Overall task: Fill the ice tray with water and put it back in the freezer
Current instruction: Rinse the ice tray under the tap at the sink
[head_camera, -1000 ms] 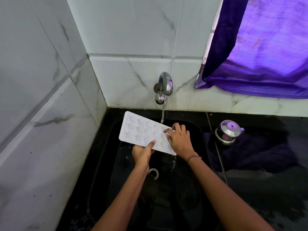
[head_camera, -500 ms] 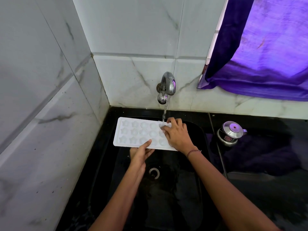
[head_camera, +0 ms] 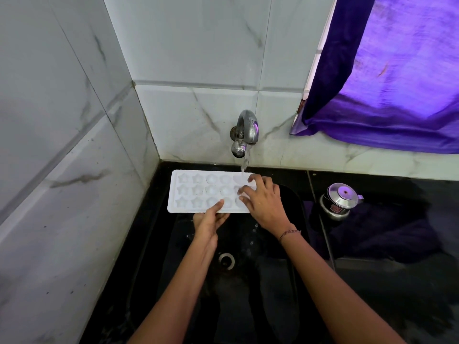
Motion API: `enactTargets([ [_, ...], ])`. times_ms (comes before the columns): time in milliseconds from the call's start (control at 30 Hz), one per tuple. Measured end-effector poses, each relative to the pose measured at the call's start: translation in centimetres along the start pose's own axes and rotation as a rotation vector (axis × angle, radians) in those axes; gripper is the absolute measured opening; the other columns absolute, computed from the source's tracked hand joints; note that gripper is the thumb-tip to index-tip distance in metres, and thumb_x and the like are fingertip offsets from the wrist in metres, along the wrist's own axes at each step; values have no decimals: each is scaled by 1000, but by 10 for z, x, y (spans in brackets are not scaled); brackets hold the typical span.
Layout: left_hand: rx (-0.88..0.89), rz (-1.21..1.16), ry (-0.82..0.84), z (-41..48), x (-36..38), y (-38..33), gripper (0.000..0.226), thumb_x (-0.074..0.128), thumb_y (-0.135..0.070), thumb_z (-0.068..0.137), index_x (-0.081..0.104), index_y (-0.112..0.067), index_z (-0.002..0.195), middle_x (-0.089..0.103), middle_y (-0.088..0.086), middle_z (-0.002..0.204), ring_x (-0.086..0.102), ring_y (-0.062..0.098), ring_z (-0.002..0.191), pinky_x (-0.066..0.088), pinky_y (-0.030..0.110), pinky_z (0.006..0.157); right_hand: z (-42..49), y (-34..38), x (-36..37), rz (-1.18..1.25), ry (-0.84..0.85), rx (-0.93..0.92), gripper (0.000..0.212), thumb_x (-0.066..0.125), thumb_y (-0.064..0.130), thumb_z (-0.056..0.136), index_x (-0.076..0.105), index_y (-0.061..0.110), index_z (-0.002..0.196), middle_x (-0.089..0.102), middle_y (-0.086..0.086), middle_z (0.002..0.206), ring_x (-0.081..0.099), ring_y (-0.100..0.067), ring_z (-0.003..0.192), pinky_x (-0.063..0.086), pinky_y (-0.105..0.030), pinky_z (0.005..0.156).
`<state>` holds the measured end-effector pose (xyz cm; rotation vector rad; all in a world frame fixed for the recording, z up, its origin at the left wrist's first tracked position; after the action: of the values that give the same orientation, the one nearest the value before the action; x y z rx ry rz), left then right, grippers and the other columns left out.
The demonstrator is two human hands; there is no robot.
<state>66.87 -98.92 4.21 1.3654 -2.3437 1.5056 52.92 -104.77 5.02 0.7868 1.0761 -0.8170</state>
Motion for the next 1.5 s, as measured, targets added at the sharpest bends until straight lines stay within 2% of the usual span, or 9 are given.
enactTargets([
  [200,-2,-7,-5,4,3,-3,38,69,2,78,58,-9,112,67,10,102,66,22,81,59,28,66,1,7,2,15,6,39,56,23,59,88,61,30,117,46,-5,133,42,-28,120,37,-45,94],
  [333,2,4,-10,7,2,-5,37,70,1,77,58,-9,110,67,10,101,67,23,82,59,28,65,6,2,-2,-9,-8,40,57,22,60,87,66,29,106,48,-4,132,42,-28,122,36,-47,97],
  [467,2,8,0,6,4,-5,28,70,1,77,60,-11,100,68,7,93,67,22,78,59,26,64,9,7,0,4,-13,17,58,22,62,88,65,30,110,49,-5,135,42,-31,125,37,-48,97],
  [767,0,6,-3,10,8,-8,40,70,2,76,58,-4,114,67,15,104,66,24,79,59,26,61,9,6,-4,22,16,3,75,7,72,85,62,30,114,45,-4,139,37,-29,129,32,-48,102],
  [867,1,3,-9,11,7,-9,38,69,3,77,58,-2,113,68,11,95,66,23,76,59,26,60,9,-1,-6,23,31,34,71,11,72,84,62,31,112,42,-2,140,32,-26,131,27,-46,105],
  [1000,1,2,11,10,14,-7,38,69,2,76,59,-1,113,68,12,95,68,18,64,58,24,56,12,5,-6,-10,-21,25,74,6,70,88,63,29,110,50,-4,133,39,-27,125,40,-49,96],
  [1167,53,-60,25,14,25,-19,41,68,3,77,58,-1,117,66,14,105,66,24,75,56,23,52,2,3,-4,-57,-160,7,48,30,62,90,61,28,105,53,-4,129,38,-23,120,45,-46,93],
  [1367,62,-93,53,16,36,-27,43,69,2,76,57,1,118,66,17,108,67,22,74,57,23,53,10,5,-9,-59,-196,16,48,28,62,90,59,33,112,49,-4,134,37,-26,124,41,-49,97],
  [1500,74,-107,59,17,40,-31,42,69,1,77,58,0,117,68,13,101,68,22,75,58,25,57,16,0,-16,-67,-216,30,46,30,62,90,63,33,103,52,-4,132,43,-28,122,42,-50,97],
])
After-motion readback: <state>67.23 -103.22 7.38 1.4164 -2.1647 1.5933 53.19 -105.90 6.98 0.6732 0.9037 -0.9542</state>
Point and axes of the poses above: each hand's wrist, its own z-axis towards the middle knuckle, its own x-axis out of the palm, y = z × x, the point moved 1 cm from there along z, towards the middle knuckle
